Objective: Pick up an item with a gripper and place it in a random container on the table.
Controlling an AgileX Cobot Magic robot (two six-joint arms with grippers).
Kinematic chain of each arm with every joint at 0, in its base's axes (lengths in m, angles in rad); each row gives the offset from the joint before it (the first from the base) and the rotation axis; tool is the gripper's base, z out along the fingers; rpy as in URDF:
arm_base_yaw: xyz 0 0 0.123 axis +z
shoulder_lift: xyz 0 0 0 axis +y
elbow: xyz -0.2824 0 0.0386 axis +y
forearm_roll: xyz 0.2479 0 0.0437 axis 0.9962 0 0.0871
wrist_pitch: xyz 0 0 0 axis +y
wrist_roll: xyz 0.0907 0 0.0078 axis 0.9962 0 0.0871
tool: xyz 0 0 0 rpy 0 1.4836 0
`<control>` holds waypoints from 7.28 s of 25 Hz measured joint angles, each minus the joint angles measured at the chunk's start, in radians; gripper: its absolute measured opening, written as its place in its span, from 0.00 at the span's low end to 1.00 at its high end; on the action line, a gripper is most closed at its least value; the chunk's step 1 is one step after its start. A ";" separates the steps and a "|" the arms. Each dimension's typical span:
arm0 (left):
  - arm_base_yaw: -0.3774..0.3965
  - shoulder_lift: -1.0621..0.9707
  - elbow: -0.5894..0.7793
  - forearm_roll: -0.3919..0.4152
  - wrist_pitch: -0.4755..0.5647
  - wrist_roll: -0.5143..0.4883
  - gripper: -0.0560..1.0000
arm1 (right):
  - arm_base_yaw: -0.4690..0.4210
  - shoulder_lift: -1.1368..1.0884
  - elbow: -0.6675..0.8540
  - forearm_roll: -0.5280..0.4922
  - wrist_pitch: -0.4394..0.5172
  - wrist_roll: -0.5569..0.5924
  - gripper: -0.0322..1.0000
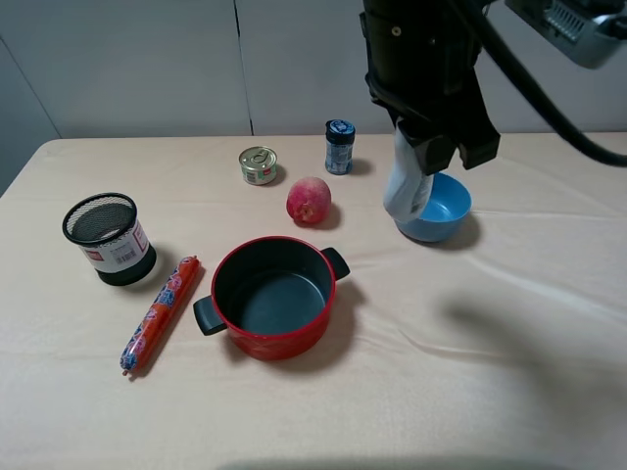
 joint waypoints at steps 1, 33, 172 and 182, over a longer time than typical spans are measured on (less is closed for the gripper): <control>0.001 -0.019 0.021 0.006 0.000 -0.007 0.47 | 0.000 0.000 0.000 0.000 0.000 0.000 0.70; 0.333 -0.613 0.664 0.054 0.000 -0.130 0.47 | 0.000 0.000 0.000 0.000 0.000 0.000 0.70; 0.777 -0.465 1.060 0.038 -0.488 -0.059 0.92 | 0.000 0.000 0.000 0.001 0.000 0.000 0.70; 0.777 -0.583 1.060 0.038 -0.446 -0.058 0.95 | 0.000 0.000 0.000 0.001 0.000 0.000 0.70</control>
